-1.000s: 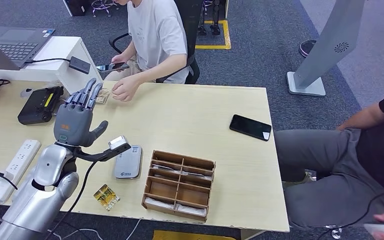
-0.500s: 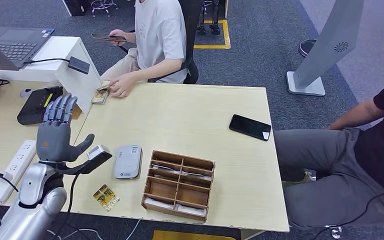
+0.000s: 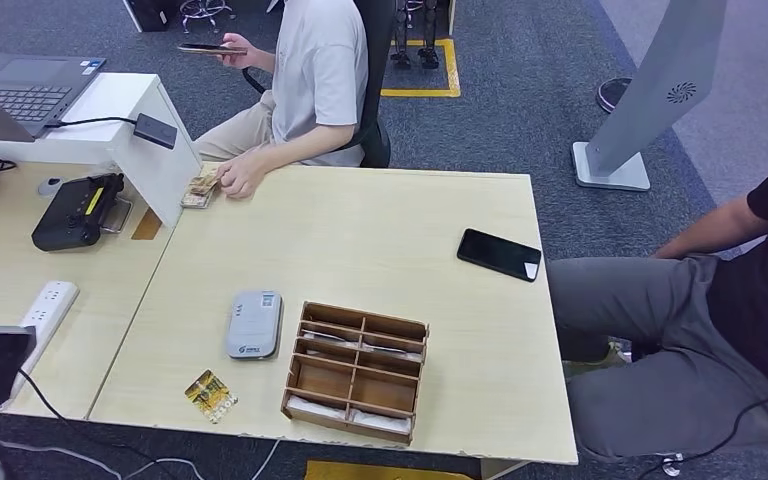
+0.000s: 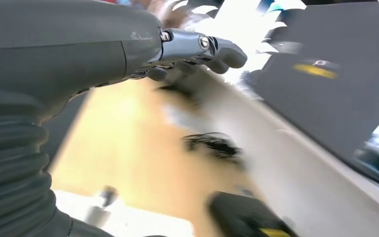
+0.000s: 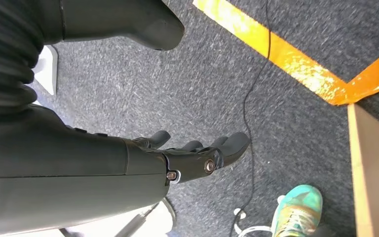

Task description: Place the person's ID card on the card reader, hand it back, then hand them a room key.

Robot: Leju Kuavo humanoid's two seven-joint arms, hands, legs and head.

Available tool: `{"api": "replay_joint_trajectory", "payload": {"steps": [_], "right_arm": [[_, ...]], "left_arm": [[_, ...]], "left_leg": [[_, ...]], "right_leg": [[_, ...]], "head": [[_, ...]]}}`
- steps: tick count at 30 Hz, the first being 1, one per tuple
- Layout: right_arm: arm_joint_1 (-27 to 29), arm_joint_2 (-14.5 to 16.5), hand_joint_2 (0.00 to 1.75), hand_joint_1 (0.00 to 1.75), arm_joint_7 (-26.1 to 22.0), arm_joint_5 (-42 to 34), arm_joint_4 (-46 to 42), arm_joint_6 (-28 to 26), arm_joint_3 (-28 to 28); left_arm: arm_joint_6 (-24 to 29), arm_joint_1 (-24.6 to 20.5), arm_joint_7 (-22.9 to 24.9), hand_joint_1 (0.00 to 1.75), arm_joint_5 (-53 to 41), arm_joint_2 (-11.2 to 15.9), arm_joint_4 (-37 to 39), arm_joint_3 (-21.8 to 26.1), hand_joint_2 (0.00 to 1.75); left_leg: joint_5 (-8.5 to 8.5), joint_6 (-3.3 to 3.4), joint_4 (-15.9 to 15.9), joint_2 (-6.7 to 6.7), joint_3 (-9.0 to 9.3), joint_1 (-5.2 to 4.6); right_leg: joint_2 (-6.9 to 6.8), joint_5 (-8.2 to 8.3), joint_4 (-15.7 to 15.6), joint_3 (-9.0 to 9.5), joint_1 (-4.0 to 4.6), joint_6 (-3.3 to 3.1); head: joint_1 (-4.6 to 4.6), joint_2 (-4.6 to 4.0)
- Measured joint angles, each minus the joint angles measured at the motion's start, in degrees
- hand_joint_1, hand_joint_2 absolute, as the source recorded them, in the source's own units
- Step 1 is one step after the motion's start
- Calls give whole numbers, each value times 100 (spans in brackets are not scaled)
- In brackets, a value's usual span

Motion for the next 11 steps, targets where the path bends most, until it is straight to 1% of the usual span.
{"api": "replay_joint_trajectory", "payload": {"steps": [1, 3, 5, 7, 8, 10, 11], "right_arm": [[7, 5, 175, 0, -37, 0, 25, -54, -3], [10, 10, 175, 0, -130, 8, 74, -126, -7], [9, 11, 175, 0, -231, 25, 122, -151, -8], [6, 11, 175, 0, -330, 37, 152, -150, -7], [1, 13, 175, 0, -367, 40, 161, -148, -7], [-14, 18, 175, 0, -402, 44, 173, -146, -6], [-19, 20, 175, 0, -405, 45, 175, -145, -6]], "left_arm": [[-280, 35, -92, 0, 75, -64, 145, 607, 175], [-843, 10, -206, 0, -112, -210, 538, 1850, 175], [-1340, -99, -87, 0, -373, -462, 885, 3064, 175], [-1520, -194, 278, 0, -710, -906, 1077, 4151, 175], [-1506, -216, 503, 0, -913, -1204, 1116, 4584, 175], [-1445, -227, 947, 0, -1326, -1841, 1134, 5233, 175], [-1428, -227, 1044, 0, -1426, -2006, 1134, 5362, 175]], "left_leg": [[-4, -4, 0, 2, 0, 5], [-8, -11, -1, 10, 5, 11], [-12, -14, -1, 14, 9, 11], [-16, -13, -1, 12, 10, 7], [-19, -11, -1, 9, 10, 3], [-24, -3, 0, -2, 9, -4], [-25, -1, 0, -5, 9, -6]], "right_leg": [[3, -2, 0, -1, 4, -3], [10, -6, 0, 0, 10, -10], [12, -10, -1, 1, 10, -15], [9, -12, -5, 0, 6, -15], [5, -14, -8, 0, 2, -13], [-8, -19, -16, 2, -6, -5], [-12, -20, -19, 3, -8, -2]], "head": [[1, 0], [0, 0], [-1, -1], [-2, -1], [-4, -1], [-5, 0], [-5, 0]]}}
